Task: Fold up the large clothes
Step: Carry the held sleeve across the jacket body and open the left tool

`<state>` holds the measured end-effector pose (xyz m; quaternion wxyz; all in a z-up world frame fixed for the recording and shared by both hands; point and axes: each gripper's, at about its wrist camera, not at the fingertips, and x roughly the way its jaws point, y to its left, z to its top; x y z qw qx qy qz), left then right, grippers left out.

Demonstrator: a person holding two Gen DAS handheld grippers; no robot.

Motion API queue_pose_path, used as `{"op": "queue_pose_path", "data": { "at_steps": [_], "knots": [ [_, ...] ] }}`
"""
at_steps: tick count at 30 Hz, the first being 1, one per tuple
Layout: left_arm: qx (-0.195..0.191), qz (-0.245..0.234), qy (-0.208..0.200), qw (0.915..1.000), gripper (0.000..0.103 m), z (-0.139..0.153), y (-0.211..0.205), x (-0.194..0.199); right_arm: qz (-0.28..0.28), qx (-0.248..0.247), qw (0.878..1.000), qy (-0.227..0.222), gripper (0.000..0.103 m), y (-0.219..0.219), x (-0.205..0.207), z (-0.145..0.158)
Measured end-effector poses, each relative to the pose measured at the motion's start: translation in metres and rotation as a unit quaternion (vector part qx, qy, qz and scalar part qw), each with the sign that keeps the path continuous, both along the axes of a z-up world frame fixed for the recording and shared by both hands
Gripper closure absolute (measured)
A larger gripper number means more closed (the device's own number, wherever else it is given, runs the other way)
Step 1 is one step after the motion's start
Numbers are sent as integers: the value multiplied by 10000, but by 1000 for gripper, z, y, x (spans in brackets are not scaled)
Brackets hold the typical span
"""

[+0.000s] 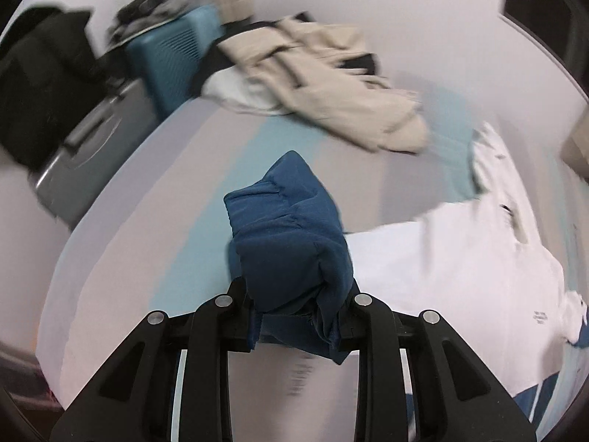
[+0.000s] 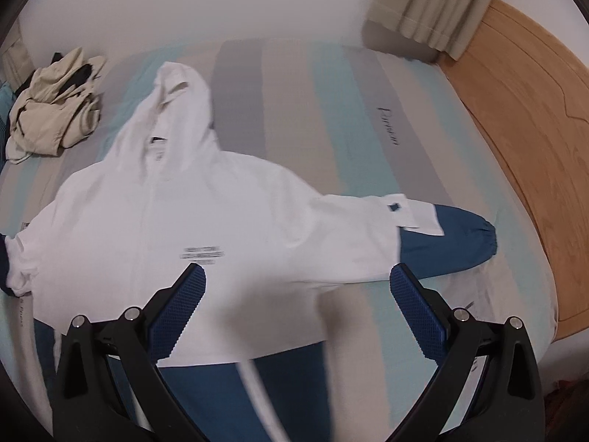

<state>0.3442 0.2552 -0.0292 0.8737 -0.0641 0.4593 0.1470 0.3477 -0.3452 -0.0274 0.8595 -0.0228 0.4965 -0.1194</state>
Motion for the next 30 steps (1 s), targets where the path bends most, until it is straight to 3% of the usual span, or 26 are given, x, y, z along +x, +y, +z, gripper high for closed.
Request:
{"op": "queue_pose_path", "data": {
  "at_steps": [8,20,25,30],
  "knots": [
    [15,-628,-76,9980,77,-3,-150,30,-124,-127,9998,56,7,-94,5,-14],
    [-126,-1482,-37,9889,77,-34,-377,76,-379,-58,9992,128,7,-214,16,-29],
    [-253,-1706,134,9849,77,-58,-467,96,-497,-79,9986,145,7,-259,19,-43],
    [-58,-2057,312,9781,77,-89,-538,104,-634,-65,9977,220,7,-300,19,-61]
  ]
}}
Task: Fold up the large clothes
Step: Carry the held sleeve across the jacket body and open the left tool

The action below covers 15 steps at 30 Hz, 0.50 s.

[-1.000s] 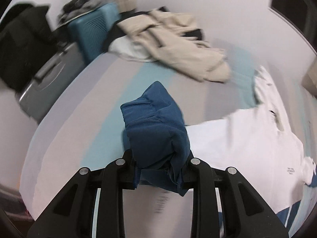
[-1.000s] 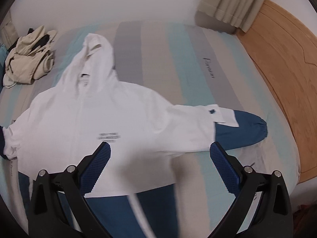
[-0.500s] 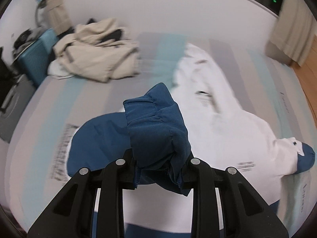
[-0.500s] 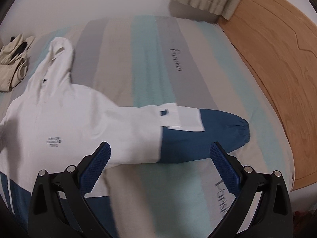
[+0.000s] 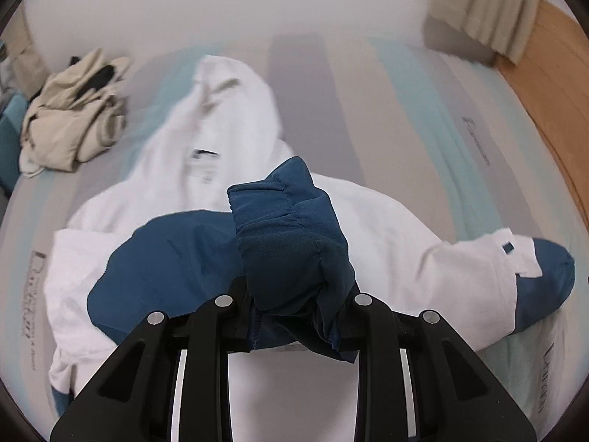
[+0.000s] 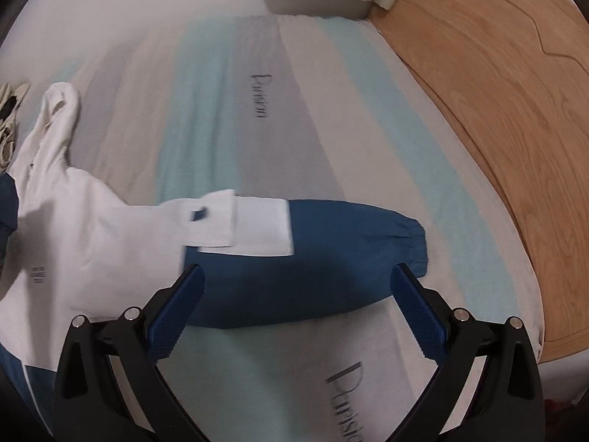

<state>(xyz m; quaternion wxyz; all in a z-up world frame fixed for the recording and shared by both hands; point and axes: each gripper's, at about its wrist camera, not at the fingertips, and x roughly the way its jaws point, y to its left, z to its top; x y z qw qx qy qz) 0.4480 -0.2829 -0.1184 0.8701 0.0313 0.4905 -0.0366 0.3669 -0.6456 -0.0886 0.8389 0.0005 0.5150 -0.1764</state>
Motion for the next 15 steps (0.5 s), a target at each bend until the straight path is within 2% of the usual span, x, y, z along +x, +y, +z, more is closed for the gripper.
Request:
{"op": "queue_pose_path", "data": {
  "at_steps": [4,7,15],
  "knots": [
    [166,-134,134,9997,77,-25,-28,5,-178,233,9995,140,7,-33,-1,-18],
    [329,-261,197,9989,77,-43,-47,7,-148,587,9981,110,7,-54,-5,-25],
    [756,-451,439,9952,77,-80,-73,7,-292,869,9952,328,7,-122,-8,-46]
  ]
}}
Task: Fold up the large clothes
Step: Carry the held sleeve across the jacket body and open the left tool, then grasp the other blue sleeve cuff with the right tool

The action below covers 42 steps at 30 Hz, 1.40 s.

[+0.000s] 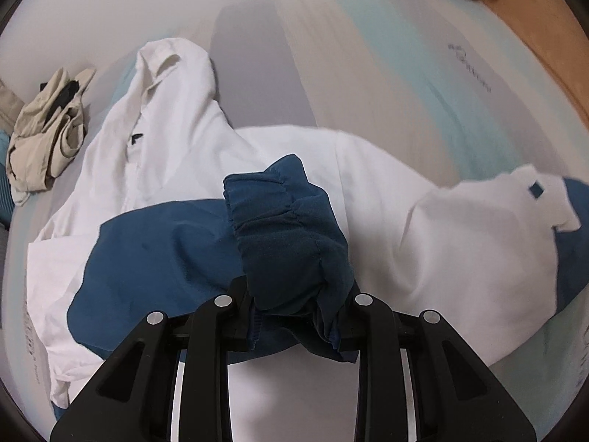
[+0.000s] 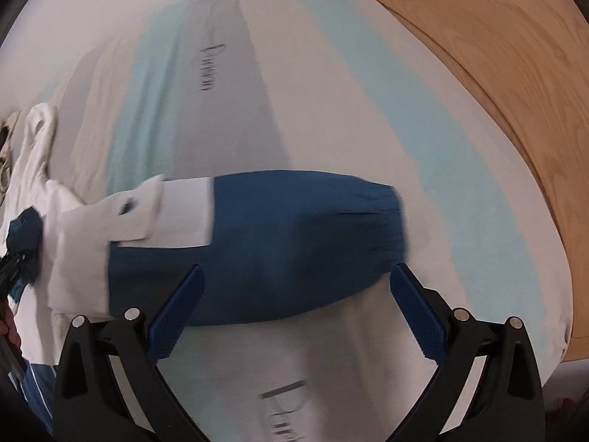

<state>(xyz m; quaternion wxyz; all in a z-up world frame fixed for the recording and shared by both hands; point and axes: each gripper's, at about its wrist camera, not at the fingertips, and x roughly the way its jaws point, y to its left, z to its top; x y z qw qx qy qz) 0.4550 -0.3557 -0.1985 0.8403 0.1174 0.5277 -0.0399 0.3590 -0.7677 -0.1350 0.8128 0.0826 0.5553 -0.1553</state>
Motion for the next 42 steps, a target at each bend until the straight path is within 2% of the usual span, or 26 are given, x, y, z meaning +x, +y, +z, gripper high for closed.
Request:
{"op": "queue_pose_path", "data": {
  "at_steps": [8,11,13,14,16,18,20,26,30,34,36,37,38,39,42],
  "knots": [
    [57,27,282,9996,74,-13,-9,4,34,207,9996,196,7,-58,-3,-32],
    [-10,179,354,9992,65,-12,-5,6,35,363,9990,265,7,-75,2,-42],
    [-100,309,403,9987,43,-7,1,7,46,489,9983,313,10,-83,8,-48],
    [-166,353,397,9984,37,-4,4,6,47,534,9980,348,12,-86,10,-51],
    [-254,455,344,9980,19,5,11,3,64,618,9971,429,17,-91,16,-58],
    [-463,555,275,9970,13,17,22,1,38,703,9962,508,23,-95,20,-64],
    [-579,585,263,9963,10,25,30,-3,14,829,9952,517,24,-98,24,-67],
    [-688,559,16,9961,6,59,55,-20,-59,1040,9919,722,45,-104,32,-82],
    [-886,591,-76,9943,6,85,68,-31,-131,1063,9911,785,44,-107,36,-89],
    [-851,601,-159,9944,6,98,75,-38,-224,1018,9913,808,43,-107,36,-92],
    [-781,630,-132,9949,6,97,78,-42,-190,1020,9911,837,61,-103,37,-91],
    [-778,659,-97,9947,6,95,81,-42,-164,948,9919,827,63,-98,38,-88],
    [-778,690,-71,9946,6,95,84,-43,-145,916,9924,815,71,-94,39,-85],
    [-766,706,-89,9945,6,95,87,-44,-140,937,9924,790,74,-92,39,-82],
    [-682,700,-141,9951,6,95,95,-45,-145,1027,9922,688,76,-87,37,-70]
  ]
}}
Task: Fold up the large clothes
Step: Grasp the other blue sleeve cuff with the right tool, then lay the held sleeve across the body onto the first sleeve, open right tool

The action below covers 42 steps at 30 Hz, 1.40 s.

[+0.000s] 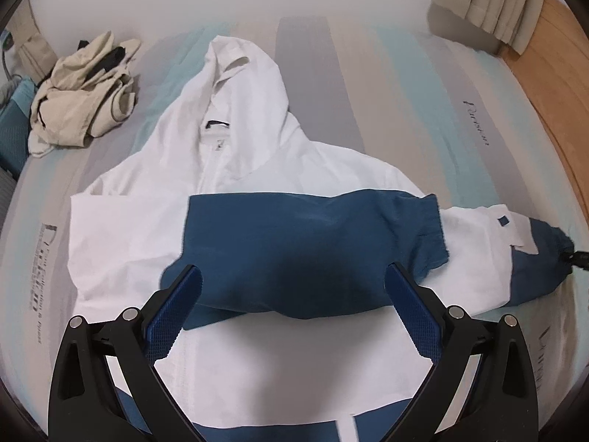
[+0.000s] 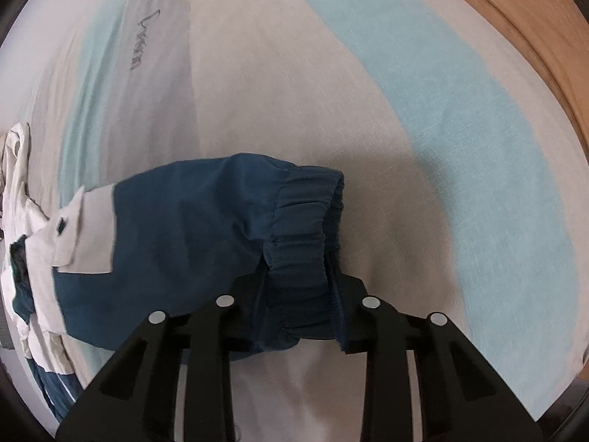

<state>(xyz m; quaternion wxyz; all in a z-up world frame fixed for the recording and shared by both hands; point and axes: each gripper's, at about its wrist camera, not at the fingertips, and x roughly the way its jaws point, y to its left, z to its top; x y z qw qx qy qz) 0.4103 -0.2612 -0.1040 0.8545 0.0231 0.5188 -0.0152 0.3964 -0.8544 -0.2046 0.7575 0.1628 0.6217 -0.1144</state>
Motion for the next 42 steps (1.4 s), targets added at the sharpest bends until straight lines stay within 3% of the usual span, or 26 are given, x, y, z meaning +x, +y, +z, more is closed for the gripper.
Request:
{"op": "queue_pose_path", "data": {
  "at_steps": [9,17,22,25,26,33,42],
  "knots": [
    [31,138,-16,9999,6,-3,43,-3,196,-152,9985,-493,77,50,-17,69],
    [18,109,-3,9999,6,12,104,-15,521,-422,9933,-938,77,147,-25,142],
    [-85,131,-5,9999,6,27,154,-13,1010,-698,9866,-1075,78,240,-23,171],
    [-81,41,5,10000,6,34,184,-11,1203,-762,9833,-1130,86,296,-20,182],
    [-89,20,10,10000,6,36,194,-9,1253,-770,9826,-1130,97,314,-19,184],
    [-192,-119,101,9997,6,40,271,1,1538,-900,9783,-1059,103,443,-5,182],
    [-290,0,158,9995,6,17,341,9,1762,-560,9761,-1142,103,541,17,156]
  ]
}}
